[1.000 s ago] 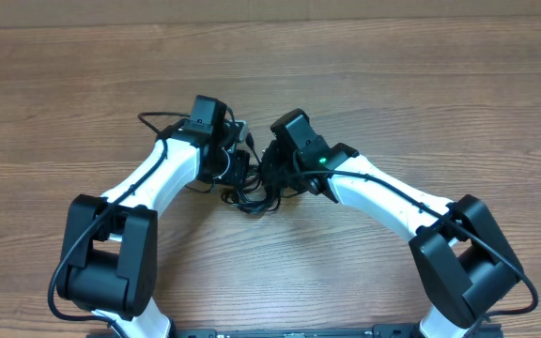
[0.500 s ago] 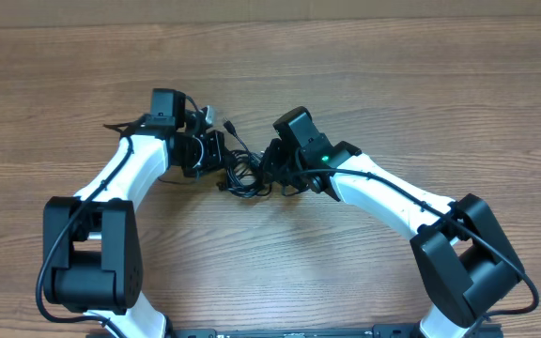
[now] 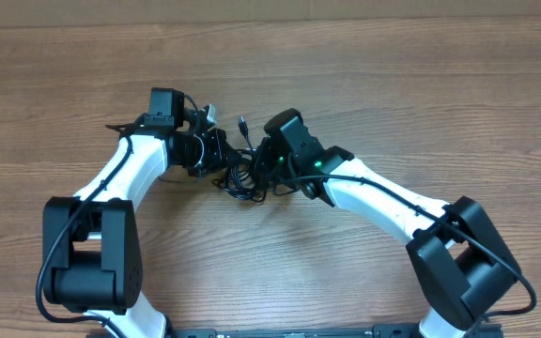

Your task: Untangle cables

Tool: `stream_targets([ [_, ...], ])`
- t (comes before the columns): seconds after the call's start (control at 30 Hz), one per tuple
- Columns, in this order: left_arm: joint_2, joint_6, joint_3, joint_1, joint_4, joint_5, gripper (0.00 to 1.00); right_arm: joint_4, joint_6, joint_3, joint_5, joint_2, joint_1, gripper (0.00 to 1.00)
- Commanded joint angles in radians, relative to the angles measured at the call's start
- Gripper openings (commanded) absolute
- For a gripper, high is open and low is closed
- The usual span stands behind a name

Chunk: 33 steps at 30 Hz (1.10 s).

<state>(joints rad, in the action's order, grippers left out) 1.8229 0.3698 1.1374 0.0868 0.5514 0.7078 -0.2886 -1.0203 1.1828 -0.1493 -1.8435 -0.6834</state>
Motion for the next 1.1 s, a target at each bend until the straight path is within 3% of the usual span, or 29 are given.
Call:
stream_targets([
  [0.0, -0.011, 0.028, -0.005, -0.003, -0.007, 0.069, 0.04, 0.016, 0.0, -0.004, 0.029, -0.027, -0.011, 0.04],
  [0.2, -0.011, 0.098, -0.005, -0.003, -0.007, 0.068, 0.04, 0.032, 0.108, 0.003, 0.053, -0.031, 0.005, 0.15],
  [0.4, -0.011, 0.166, -0.005, -0.003, -0.007, 0.066, 0.04, -0.026, 0.254, 0.049, -0.172, -0.008, 0.089, 0.51],
  [0.63, -0.011, 0.316, -0.005, -0.003, -0.015, 0.066, 0.04, -0.119, 0.341, 0.057, -0.468, 0.051, 0.283, 0.7],
  [0.73, -0.011, 0.434, -0.005, -0.003, -0.013, 0.056, 0.04, -0.21, 0.336, 0.055, -0.573, 0.052, 0.358, 0.71],
  [0.93, -0.011, 0.634, -0.005, -0.003, -0.014, 0.045, 0.05, -0.369, 0.332, 0.041, -0.585, 0.052, 0.393, 0.7],
  [1.07, -0.011, 0.729, -0.005, -0.002, -0.005, 0.056, 0.05, -0.372, 0.163, 0.008, -0.524, 0.052, 0.351, 0.66],
])
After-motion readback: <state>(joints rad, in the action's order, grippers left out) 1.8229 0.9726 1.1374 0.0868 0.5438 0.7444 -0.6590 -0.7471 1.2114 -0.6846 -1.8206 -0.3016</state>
